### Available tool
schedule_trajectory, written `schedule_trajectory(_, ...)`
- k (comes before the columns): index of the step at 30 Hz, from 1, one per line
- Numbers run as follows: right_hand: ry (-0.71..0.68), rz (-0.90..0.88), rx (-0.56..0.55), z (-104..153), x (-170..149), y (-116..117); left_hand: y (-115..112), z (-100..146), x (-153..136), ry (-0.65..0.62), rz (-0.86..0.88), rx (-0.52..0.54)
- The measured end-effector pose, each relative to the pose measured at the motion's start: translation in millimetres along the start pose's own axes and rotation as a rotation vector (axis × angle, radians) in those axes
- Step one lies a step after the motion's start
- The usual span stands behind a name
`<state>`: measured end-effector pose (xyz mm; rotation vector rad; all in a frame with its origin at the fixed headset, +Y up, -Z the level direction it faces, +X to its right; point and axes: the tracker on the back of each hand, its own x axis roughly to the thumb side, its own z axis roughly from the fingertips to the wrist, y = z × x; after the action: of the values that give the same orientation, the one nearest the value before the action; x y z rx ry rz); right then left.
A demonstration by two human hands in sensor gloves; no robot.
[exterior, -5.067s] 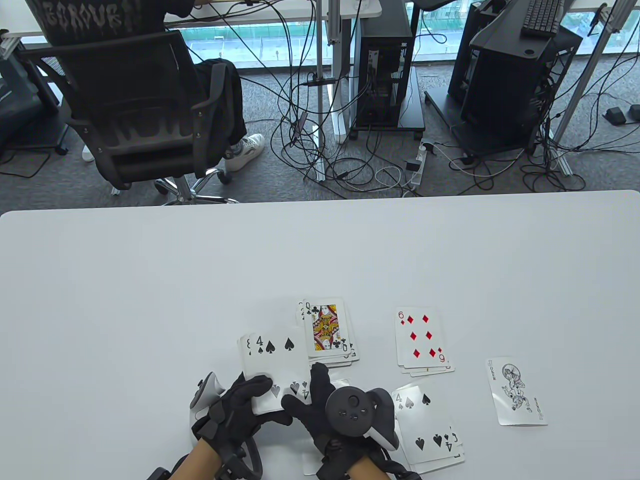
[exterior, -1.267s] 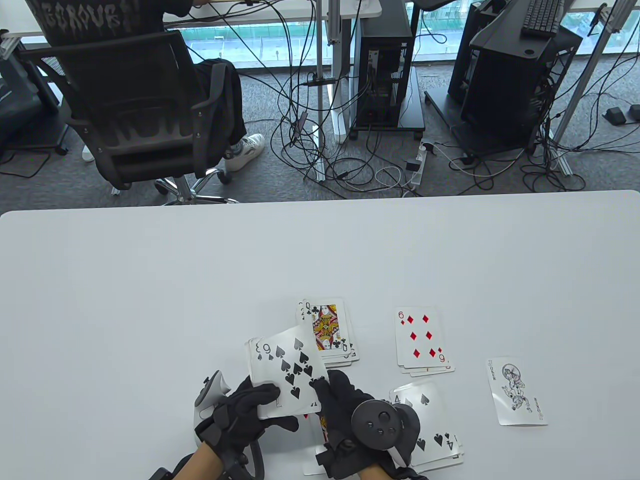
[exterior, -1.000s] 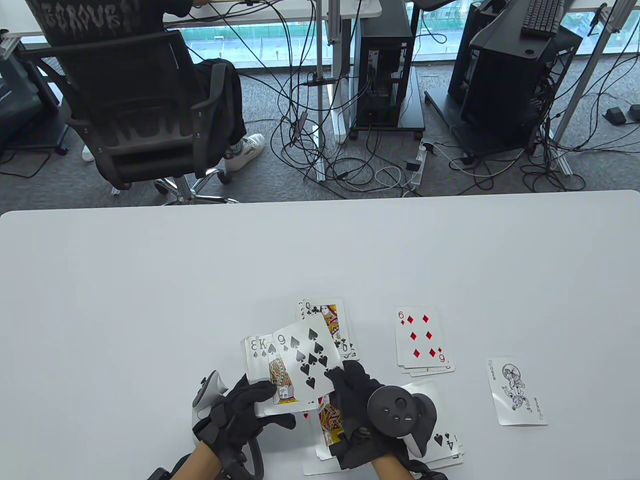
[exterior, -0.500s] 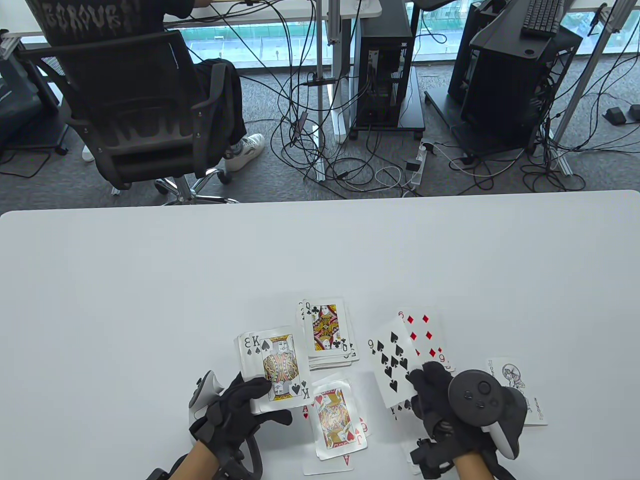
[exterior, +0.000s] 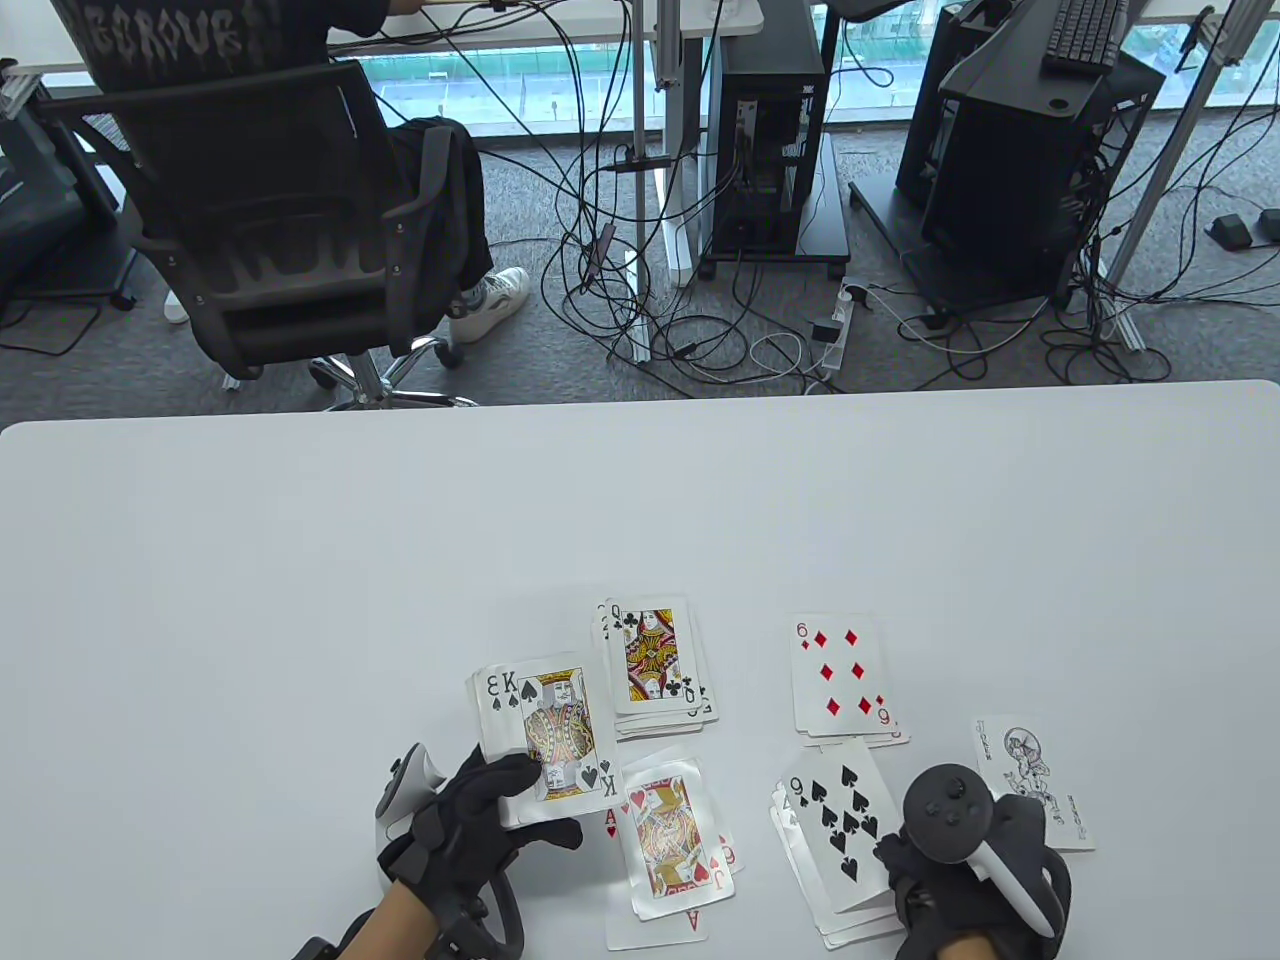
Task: Playing card suit sorting
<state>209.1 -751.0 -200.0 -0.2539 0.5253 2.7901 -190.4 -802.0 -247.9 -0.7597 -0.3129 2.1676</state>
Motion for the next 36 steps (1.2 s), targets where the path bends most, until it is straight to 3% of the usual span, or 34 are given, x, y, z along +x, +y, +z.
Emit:
schedule_trajectory(5,0.046,0.181,0.071,-6.4,3.9,17.7,0.3,0.4,0.3,0.0,0.001,0.003)
schedule_trajectory(8,0.046,0.253,0.051,-6.8,8.6,21.4,0.4,0.6,0.0,0.005,-0.001,0.007)
schedule_trajectory(17,0.078,0.371,0.069,-6.1,16.9,21.6,0.3,0.8,-0.4,0.008,0.0,0.006)
schedule_trajectory(21,0.094,0.363,0.048,-6.3,22.1,9.3,0.2,0.8,-0.7,0.012,0.0,0.006)
schedule_trajectory(24,0.038,0.273,-0.037,-1.3,38.1,-9.6,0.5,0.5,-1.3,0.015,0.001,0.007)
schedule_trajectory(30,-0.266,0.036,-0.326,15.5,99.8,-37.8,0.1,0.9,-0.9,0.012,0.0,0.006)
schedule_trajectory(36,-0.471,-0.114,-0.503,23.9,147.8,-32.1,-0.4,0.9,-0.5,0.008,0.002,0.001)
